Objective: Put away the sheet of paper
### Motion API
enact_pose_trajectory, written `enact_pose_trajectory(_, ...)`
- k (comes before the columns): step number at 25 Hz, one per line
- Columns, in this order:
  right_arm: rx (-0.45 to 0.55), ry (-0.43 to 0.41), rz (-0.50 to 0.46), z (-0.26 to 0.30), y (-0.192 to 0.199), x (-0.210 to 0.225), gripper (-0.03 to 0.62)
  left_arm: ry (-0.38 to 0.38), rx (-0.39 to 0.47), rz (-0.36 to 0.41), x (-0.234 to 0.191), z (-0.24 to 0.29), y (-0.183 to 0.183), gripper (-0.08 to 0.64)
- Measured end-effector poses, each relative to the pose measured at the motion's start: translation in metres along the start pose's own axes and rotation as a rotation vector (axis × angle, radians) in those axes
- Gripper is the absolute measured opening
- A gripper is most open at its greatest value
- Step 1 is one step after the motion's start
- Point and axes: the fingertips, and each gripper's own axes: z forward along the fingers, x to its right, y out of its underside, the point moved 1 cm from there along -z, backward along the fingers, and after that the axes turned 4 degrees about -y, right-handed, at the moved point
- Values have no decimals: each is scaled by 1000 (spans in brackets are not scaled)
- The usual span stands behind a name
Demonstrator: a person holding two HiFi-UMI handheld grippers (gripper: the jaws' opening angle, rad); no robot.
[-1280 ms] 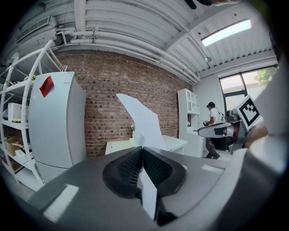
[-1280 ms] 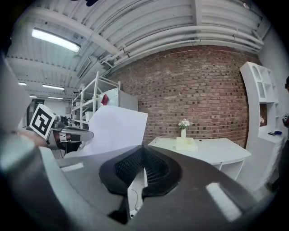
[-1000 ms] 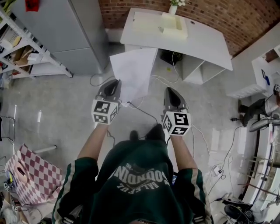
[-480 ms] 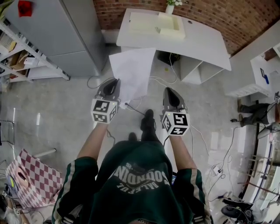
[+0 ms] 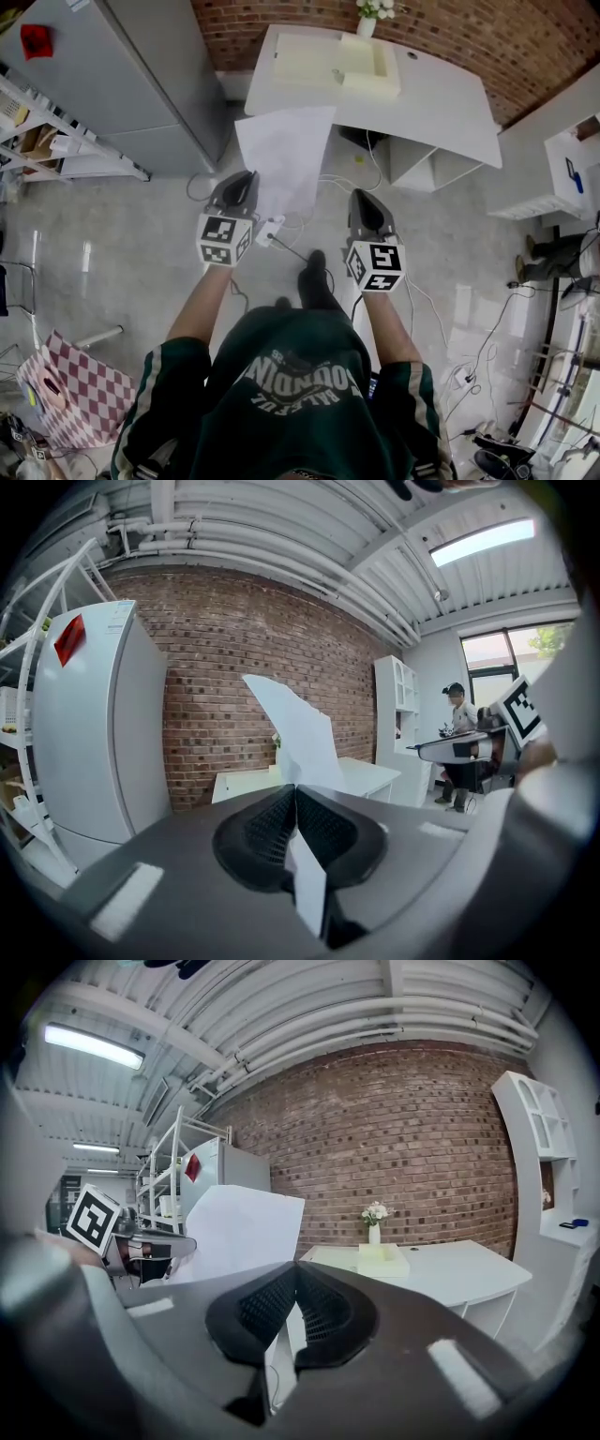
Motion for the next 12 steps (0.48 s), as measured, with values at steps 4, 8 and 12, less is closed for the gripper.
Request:
enact_pose_trajectory(4, -2, -11, 1, 26, -10, 23, 0, -5, -4, 4, -2, 33, -10, 12)
enact_pose_trajectory(8, -1, -29, -2, 52, -21, 45, 0, -16, -7, 8, -5, 64, -21, 12)
enact_pose_trajectory(12, -7, -57, -11, 75, -29, 66, 0, -38, -14, 4, -8, 92, -27, 12)
